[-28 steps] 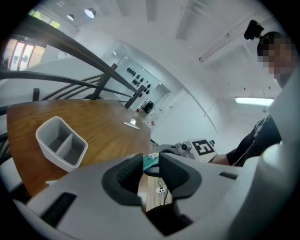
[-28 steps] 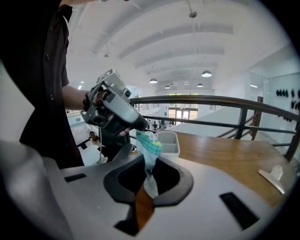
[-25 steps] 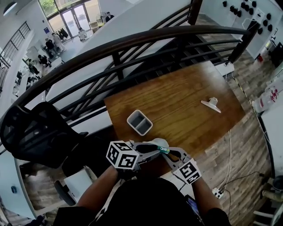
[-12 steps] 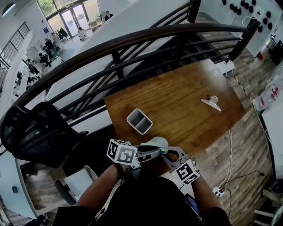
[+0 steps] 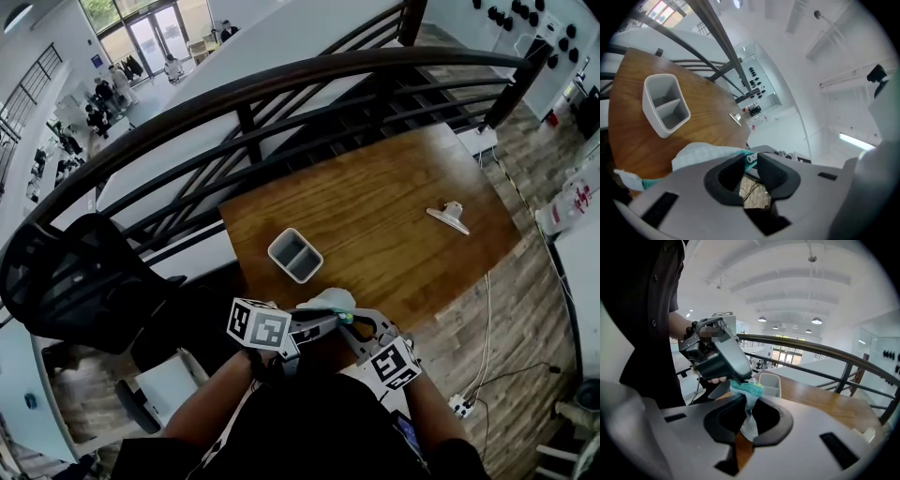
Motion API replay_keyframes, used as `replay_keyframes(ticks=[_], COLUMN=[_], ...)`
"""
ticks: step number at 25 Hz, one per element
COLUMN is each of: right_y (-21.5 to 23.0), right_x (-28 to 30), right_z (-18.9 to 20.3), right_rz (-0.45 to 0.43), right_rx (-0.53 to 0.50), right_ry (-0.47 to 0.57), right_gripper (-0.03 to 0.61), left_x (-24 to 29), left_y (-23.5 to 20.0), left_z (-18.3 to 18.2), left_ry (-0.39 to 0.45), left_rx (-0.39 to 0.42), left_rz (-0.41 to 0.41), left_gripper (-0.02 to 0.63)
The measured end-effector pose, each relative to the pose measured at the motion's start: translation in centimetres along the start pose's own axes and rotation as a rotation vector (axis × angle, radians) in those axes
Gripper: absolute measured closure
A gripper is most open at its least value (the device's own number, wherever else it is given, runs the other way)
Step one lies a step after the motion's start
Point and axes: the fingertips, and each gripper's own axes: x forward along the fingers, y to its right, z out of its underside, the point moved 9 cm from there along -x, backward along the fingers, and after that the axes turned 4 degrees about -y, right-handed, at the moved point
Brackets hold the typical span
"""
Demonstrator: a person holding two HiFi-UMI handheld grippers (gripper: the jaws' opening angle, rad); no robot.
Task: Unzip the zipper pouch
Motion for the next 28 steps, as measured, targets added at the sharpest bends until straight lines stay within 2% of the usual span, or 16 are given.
replay_keyframes(ticks=[2, 7, 14, 20, 28], right_y=[0.0, 0.2, 0.1, 0.0, 0.0], right_x=[-0.1, 0.0, 0.2, 0.1, 0.3], right_z=[0.1, 0.3, 0.2, 0.3, 0.2], right_rz=[0.007, 0.014, 0.014, 0.016, 0.015], right_rx=[-0.004, 0.009, -0.004, -0.022, -0.049], right_ry=[-0.008, -0.014, -0.022, -0.033, -0.038], right_gripper=[0.558, 0.558, 0.558, 0.558, 0.558], left_x=[0.1, -0.2, -0.3, -0.1, 0.3], left_y=[0.1, 0.6, 0.8, 0.6, 0.9], left_z=[0.0, -0.4, -0.9, -1.0, -0.8], left_ry=[0.003, 0.001, 0.028, -0.016, -0.072], left_rx=[0.007, 0.039, -0.01, 0.034, 0.056], left_rz=[-0.012, -0.035, 0.047, 0.007, 0.019], left_gripper=[0.553, 0.575, 0.594, 0.592, 0.592])
